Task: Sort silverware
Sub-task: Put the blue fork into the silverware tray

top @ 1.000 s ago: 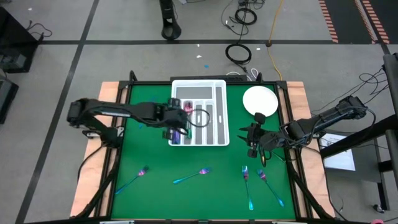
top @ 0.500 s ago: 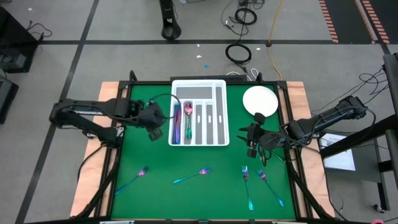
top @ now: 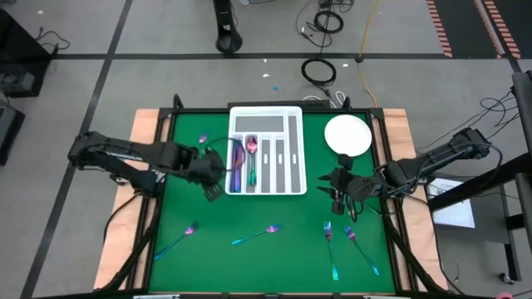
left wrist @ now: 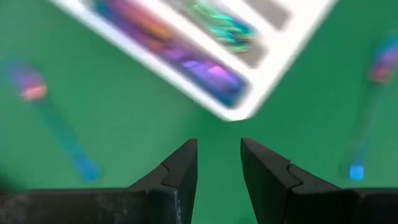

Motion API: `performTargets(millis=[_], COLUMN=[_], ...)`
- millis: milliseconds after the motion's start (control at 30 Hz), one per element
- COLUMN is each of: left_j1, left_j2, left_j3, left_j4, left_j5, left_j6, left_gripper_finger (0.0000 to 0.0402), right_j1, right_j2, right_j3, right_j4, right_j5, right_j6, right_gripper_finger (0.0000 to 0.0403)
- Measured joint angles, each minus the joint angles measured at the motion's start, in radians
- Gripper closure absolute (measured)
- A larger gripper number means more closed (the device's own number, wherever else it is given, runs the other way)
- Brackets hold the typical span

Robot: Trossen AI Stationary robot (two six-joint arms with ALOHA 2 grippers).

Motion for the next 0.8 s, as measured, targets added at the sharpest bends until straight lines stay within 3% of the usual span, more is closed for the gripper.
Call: performTargets(millis=[100, 467, 800], left_j1=[-0.052, -0.223, -0.285], left_j2=[0.039, 0.333, 0.525], left_j3=[-0.038, -0.053, -0.045], left_j4=[0.180, 0.625, 1.100], left_j5=[0.047, 0.066, 0.053], left_j6=[0.035, 0.068, 0.071], left_gripper_finger=[0.0278, 0.0278, 0.0278], right_j1=[0.000, 0.010, 0.016], right_j2=[0.000, 0.042, 0.110], right_j3=[0.000, 0.000, 0.000], right_j4=[0.000, 0.009, 0.051], right_j5=[-0.012, -0.020, -0.183], right_j6=[0.017, 0.066, 0.160], right_gripper_finger=[0.0277, 0.0277, 0.0277])
